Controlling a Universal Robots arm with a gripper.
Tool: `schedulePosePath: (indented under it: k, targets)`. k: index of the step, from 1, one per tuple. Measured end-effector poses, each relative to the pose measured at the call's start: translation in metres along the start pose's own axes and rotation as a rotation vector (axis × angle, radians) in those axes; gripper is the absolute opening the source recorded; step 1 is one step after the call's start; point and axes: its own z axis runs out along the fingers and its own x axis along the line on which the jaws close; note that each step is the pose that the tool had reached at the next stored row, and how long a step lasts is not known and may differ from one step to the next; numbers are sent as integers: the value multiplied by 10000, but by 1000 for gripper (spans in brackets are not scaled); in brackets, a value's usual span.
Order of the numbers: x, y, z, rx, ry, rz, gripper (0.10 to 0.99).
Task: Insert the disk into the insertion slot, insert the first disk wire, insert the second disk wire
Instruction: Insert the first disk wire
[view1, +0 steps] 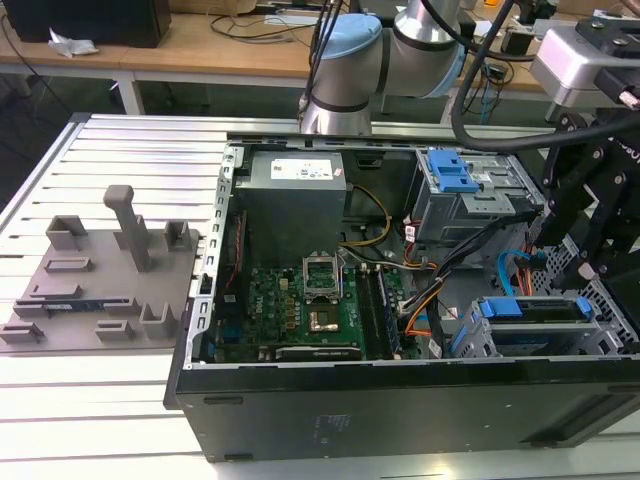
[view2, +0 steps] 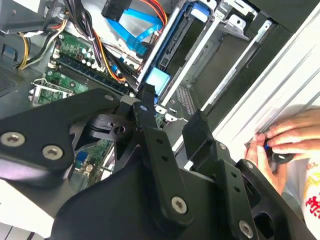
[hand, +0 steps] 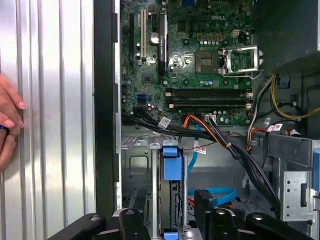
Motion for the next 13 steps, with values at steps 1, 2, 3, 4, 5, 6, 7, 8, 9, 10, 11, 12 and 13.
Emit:
schedulePosePath:
  k: [1, 2, 3, 4, 5, 6, 7, 8, 9, 10, 11, 12, 13]
  targets:
    - [-100, 1, 1, 2, 392, -3, 502]
    - [-230, 1, 1, 6, 1111, -9, 502]
    - [-280, 2, 2, 8, 1415, -11, 502]
    - [-309, 2, 2, 9, 1596, -13, 502]
    - [-351, 2, 2, 11, 1836, -15, 502]
    - [-394, 3, 2, 12, 2051, -16, 502]
    - [-433, 3, 2, 13, 2191, -17, 502]
    - [-491, 3, 2, 13, 2301, -18, 502]
    - [-539, 3, 3, 14, 2337, -19, 502]
    - [-630, 4, 3, 14, 2370, -19, 502]
    - [-698, 4, 3, 14, 2381, -19, 502]
    - [-754, 5, 4, 14, 2382, -19, 502]
    - [-800, 5, 4, 14, 2383, -19, 502]
